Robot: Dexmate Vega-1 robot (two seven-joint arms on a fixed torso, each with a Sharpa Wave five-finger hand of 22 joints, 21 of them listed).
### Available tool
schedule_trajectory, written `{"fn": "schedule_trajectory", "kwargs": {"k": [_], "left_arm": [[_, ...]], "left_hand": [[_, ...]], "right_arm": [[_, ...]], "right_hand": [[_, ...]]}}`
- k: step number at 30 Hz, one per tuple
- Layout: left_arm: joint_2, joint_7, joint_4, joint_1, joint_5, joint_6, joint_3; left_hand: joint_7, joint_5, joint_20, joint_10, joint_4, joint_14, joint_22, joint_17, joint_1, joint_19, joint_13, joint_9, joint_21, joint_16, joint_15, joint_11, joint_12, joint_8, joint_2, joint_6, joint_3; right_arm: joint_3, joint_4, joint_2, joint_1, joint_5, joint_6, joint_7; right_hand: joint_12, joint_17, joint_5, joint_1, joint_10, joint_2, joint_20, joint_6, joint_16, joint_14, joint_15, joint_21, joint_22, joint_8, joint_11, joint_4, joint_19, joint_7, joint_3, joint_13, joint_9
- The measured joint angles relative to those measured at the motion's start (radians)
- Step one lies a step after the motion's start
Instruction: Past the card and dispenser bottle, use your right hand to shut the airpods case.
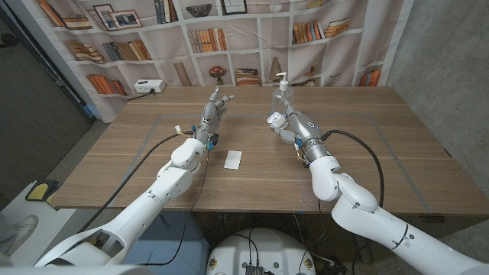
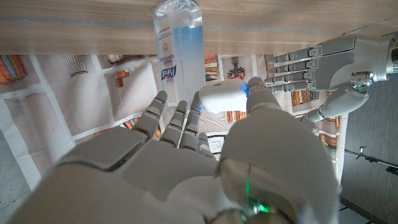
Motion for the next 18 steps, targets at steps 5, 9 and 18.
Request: {"fn": "schedule_trajectory", "kwargs": {"k": [5,9,18], "left_arm": [[0.012,0.015,-0.017,0.001,0.029,0.008,0.009],[0.023,0.024,-0.032,0.001,0.059,0.016,0.020],[0.034,0.032,-0.049,-0.004,0.103,0.024,0.041]], "left_hand": [[0.000,0.000,0.000,0.001,0.000,0.000,0.000,0.000,0.000,0.000,0.000,0.000,0.000,0.004,0.000,0.000,0.005,-0.004,0.000,0.000,0.000],[0.000,0.000,0.000,0.011,0.000,0.000,0.000,0.000,0.000,0.000,0.000,0.000,0.000,0.004,0.000,0.000,0.005,-0.004,0.000,0.000,0.000],[0.007,0.000,0.005,0.017,0.000,0.004,0.000,0.000,0.000,-0.005,0.000,0.000,0.000,0.004,0.004,0.005,0.012,-0.004,0.000,0.007,0.000]], "right_arm": [[0.000,-0.001,0.003,0.000,-0.007,0.001,-0.004],[0.000,-0.001,0.005,0.001,-0.015,0.003,-0.006],[-0.001,-0.001,0.010,0.002,-0.026,0.004,-0.008]], "right_hand": [[0.002,0.005,0.007,0.004,0.000,-0.004,0.000,0.006,0.000,0.000,0.000,0.000,0.000,0.000,0.000,0.000,0.000,-0.005,0.000,0.000,0.000],[0.016,0.005,0.007,0.004,0.000,-0.003,0.000,0.011,0.000,0.000,0.000,0.000,0.000,0.000,0.000,0.000,0.000,0.000,0.000,0.000,0.000],[0.017,0.005,0.008,0.003,0.003,-0.003,-0.004,0.013,0.000,0.000,0.000,0.000,0.000,0.000,0.003,0.000,0.004,-0.002,0.000,-0.004,0.000]]}}
